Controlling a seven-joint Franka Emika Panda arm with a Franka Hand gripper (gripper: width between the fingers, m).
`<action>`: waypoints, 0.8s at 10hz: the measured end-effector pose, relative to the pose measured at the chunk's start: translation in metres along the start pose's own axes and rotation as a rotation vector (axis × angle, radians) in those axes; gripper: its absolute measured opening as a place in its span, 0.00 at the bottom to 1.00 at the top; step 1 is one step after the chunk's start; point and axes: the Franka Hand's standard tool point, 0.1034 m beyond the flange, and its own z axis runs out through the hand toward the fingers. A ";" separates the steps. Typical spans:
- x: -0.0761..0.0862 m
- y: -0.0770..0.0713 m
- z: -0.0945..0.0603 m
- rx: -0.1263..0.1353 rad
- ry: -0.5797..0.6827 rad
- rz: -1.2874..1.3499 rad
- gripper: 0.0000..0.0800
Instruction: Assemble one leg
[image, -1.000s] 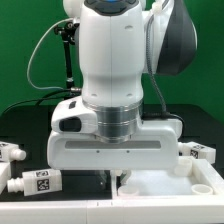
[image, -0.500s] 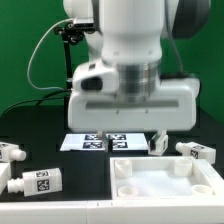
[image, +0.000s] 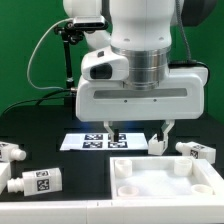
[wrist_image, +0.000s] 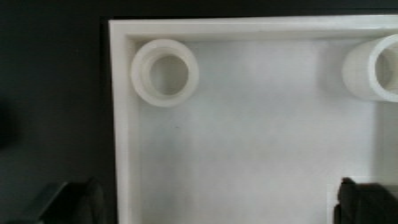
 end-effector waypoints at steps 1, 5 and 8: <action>-0.010 -0.006 0.002 -0.002 -0.014 0.002 0.81; -0.067 -0.025 0.001 0.069 -0.292 0.147 0.81; -0.069 -0.023 0.008 0.062 -0.478 0.144 0.81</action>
Offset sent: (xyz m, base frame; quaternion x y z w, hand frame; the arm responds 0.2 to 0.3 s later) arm -0.0626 0.0430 0.0155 0.0936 -0.2188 0.1035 0.9658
